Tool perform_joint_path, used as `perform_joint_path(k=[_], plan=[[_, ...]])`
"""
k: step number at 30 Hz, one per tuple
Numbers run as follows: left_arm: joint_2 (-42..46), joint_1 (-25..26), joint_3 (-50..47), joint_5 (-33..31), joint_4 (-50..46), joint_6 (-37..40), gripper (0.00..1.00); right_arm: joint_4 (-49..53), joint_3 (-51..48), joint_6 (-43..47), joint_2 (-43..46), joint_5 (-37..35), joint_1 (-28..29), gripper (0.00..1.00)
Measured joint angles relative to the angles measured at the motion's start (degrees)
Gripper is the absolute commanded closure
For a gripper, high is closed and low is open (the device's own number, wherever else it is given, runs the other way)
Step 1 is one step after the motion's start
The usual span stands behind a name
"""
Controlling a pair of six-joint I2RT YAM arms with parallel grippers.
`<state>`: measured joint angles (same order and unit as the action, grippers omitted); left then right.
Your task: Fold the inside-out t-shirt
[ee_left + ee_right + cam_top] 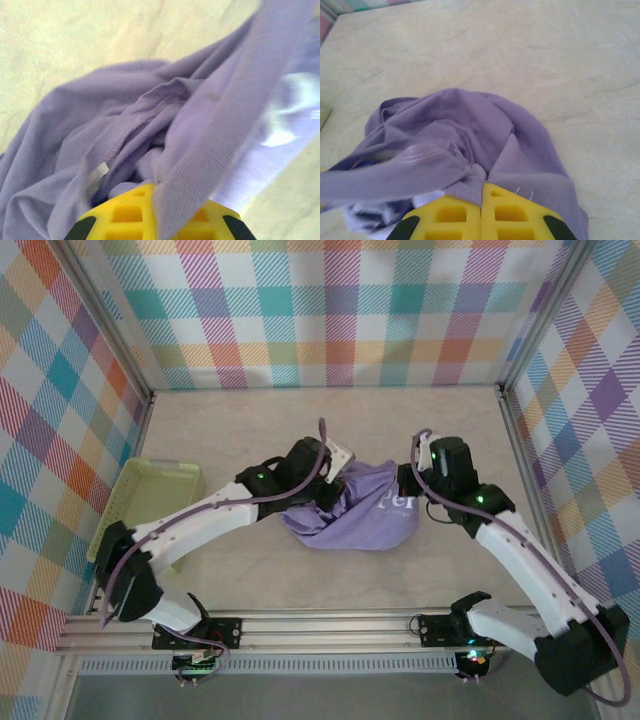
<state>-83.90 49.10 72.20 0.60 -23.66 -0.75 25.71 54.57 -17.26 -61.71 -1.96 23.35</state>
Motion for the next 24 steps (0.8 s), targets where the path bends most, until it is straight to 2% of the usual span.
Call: perform_joint_path(k=[4, 6, 8, 11, 14, 18, 21, 24], plan=[[1.8, -0.9, 1.6, 0.2, 1.0, -4.7, 1.00, -4.8, 1.4, 0.8, -9.3, 1.4, -0.7, 0.84], [-0.1, -2.4, 2.4, 0.3, 0.9, -7.5, 1.00, -5.9, 1.6, 1.1, -12.9, 1.6, -0.5, 0.68], [-2.2, -4.6, 2.8, 0.5, 0.6, -10.2, 1.00, -5.8, 1.5, 1.0, -14.0, 0.9, -0.5, 0.52], [-4.5, -7.6, 3.0, 1.2, -0.4, -13.9, 1.00, -5.6, 0.7, 0.9, -12.0, -0.8, 0.7, 0.41], [-5.1, -9.1, 3.3, 1.9, -1.1, -16.5, 1.00, -5.6, -2.6, -0.3, -4.5, -1.7, 6.1, 0.42], [-5.2, -9.3, 4.6, 3.1, -1.6, -18.5, 1.00, -8.6, -6.8, -3.5, 3.5, -0.1, 15.8, 0.51], [-5.2, -9.5, 4.8, 3.8, -1.4, -19.5, 1.00, -12.9, -8.3, -5.5, 2.0, 0.9, 22.7, 0.58], [-5.2, -9.6, 4.9, 4.5, -1.6, -19.9, 1.00, -16.2, -8.7, -6.5, -2.7, 1.1, 25.2, 0.64]])
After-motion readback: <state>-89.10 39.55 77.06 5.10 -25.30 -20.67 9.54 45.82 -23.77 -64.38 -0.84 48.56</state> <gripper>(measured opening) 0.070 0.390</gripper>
